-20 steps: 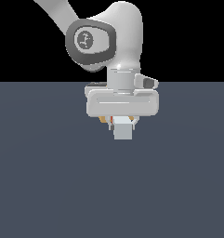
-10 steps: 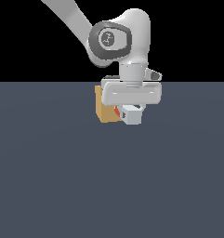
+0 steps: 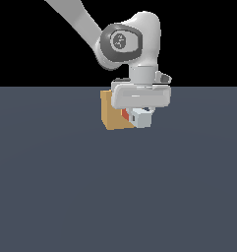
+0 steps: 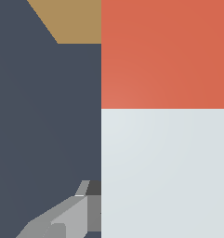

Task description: Insert the peg into the horizontal hole in a box.

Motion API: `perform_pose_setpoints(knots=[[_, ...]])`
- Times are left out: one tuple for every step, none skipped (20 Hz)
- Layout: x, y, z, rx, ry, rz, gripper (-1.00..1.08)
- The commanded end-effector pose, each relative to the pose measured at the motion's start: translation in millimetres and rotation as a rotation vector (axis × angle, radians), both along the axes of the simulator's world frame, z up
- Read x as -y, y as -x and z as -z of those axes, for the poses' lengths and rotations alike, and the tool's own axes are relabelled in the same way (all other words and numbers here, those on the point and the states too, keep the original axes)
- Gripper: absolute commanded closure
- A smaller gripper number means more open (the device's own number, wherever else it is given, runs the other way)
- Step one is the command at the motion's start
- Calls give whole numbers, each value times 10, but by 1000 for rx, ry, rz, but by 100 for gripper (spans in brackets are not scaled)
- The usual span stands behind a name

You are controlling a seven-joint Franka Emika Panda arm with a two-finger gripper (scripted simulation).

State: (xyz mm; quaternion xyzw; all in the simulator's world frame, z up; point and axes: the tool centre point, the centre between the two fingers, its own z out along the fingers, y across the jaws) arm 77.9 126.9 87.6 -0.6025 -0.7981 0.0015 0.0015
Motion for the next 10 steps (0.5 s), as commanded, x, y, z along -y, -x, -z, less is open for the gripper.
perform_pose_setpoints(knots=[[-2, -17, -26, 4, -1, -1, 108], [-2, -17, -26, 4, -1, -1, 108], [-4, -2, -1, 0, 0, -1, 108], [-5, -9, -12, 2, 0, -2, 108], [-8, -27, -42, 6, -1, -4, 108], [-8, -34, -53, 7, -1, -5, 108], [-8, -34, -53, 7, -1, -5, 108], [-8, -34, -53, 7, -1, -5, 108], [-8, -34, -53, 7, -1, -5, 108], [-5, -20, -27, 3, 0, -4, 108]])
